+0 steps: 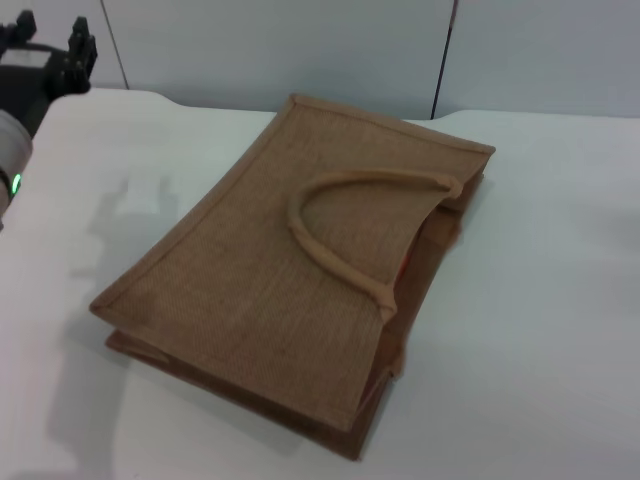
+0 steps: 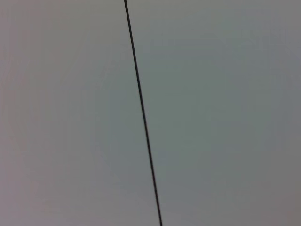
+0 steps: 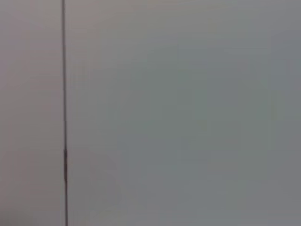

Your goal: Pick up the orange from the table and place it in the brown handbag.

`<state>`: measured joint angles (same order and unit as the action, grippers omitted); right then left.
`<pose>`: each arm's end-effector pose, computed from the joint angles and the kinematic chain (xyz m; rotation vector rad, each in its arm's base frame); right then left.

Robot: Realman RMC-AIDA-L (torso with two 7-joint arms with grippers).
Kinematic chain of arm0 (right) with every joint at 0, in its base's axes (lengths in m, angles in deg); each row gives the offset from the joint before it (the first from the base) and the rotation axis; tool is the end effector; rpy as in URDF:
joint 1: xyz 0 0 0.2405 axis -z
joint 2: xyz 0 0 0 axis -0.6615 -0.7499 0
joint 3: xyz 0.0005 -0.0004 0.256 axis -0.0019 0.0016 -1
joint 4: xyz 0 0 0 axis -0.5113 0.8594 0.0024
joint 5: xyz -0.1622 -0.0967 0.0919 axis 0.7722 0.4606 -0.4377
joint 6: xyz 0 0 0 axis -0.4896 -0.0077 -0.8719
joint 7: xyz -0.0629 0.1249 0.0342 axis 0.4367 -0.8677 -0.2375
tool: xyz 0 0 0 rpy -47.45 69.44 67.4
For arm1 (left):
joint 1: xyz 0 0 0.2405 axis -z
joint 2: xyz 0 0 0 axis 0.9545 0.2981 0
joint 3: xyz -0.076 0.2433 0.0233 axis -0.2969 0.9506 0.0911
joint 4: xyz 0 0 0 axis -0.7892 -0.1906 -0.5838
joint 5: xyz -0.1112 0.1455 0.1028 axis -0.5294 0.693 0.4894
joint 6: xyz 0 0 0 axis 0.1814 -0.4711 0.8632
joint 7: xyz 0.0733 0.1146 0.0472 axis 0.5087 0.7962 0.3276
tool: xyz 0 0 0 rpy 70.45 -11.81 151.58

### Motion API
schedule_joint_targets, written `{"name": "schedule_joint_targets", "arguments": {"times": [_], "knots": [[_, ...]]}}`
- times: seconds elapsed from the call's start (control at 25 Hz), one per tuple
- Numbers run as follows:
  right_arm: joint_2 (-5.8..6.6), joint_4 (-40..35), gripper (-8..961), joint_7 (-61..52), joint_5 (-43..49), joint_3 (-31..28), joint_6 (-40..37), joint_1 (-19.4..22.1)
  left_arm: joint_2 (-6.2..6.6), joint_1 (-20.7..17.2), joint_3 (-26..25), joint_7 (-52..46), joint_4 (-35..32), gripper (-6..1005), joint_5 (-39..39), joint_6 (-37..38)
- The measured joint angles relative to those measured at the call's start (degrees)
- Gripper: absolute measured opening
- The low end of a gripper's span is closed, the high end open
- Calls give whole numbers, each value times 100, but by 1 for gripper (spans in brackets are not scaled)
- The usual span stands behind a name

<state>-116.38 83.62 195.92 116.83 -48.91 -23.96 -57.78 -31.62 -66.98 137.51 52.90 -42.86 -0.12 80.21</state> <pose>0.3665 0.3169 0.0457 -1.7043 0.5553 0.6829 -0.2476 0.3663 0.0608 -1.5170 -0.5516 -0.5008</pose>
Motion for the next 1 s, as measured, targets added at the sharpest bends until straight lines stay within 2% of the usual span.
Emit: {"name": "schedule_joint_targets", "arguments": {"times": [0.12,0.44,1.0], "knots": [[17,-449,865,230,-154,-56,163,-51,3,-120,151,-20,21,547,29,70],[16,-1045,865,449,-164,-637,945,-65,-2,-254,563,-28,294,546,-4,308],[30,-1326,865,537,-171,-717,996,-144,-23,-326,835,-162,687,544,-19,654]]}}
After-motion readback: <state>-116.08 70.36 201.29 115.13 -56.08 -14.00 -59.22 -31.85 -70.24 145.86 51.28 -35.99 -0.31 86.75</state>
